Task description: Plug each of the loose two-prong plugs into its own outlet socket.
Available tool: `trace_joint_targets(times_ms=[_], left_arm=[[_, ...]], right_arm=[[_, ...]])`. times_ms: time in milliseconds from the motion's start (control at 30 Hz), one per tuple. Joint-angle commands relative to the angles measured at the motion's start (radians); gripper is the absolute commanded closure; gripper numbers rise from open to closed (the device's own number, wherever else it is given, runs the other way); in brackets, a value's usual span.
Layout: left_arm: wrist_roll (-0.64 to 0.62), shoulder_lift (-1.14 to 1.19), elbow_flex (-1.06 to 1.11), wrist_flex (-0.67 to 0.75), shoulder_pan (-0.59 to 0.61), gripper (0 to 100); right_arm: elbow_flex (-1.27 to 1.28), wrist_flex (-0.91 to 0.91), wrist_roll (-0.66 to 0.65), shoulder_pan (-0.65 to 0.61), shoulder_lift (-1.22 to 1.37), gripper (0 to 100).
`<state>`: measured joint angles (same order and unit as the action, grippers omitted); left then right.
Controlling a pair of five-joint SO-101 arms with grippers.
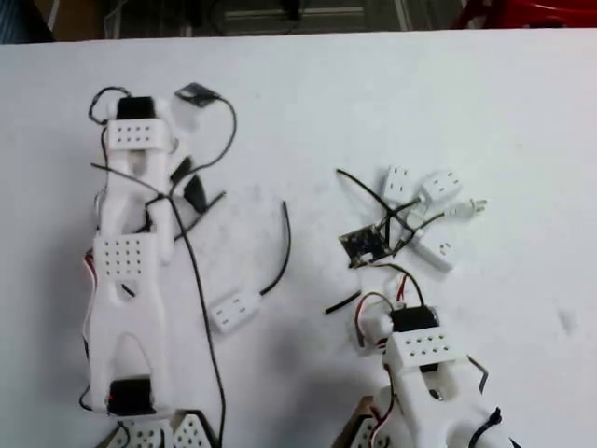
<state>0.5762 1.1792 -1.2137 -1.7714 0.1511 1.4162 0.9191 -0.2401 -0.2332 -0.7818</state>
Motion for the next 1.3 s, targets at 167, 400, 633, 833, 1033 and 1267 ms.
trace_joint_targets(times_ms=[167, 400, 633, 833, 1033, 1267], left_arm=[[0.017, -0.039, -0.031, 0.044, -0.036, 72], [0.057, 0.007, -0.038, 0.037, -0.001, 80], [0.057, 0.012, -0.040, 0.028, 0.001, 98], [0.049, 0.010, -0.040, 0.020, 0.002, 89], [0.044, 0.010, -0.040, 0.006, 0.002, 78], [0.055, 0.013, -0.040, 0.011, -0.007, 90]], right_arm=[[0.005, -0.015, 0.000, -0.024, -0.002, 97.8], [0.005, -0.015, 0.000, -0.024, -0.002, 97.8], [0.005, -0.015, 0.000, -0.024, -0.002, 97.8], [0.005, -0.015, 0.000, -0.024, -0.002, 97.8], [0.005, -0.015, 0.000, -0.024, -0.002, 97.8], [0.005, -0.015, 0.000, -0.024, -0.002, 97.8]])
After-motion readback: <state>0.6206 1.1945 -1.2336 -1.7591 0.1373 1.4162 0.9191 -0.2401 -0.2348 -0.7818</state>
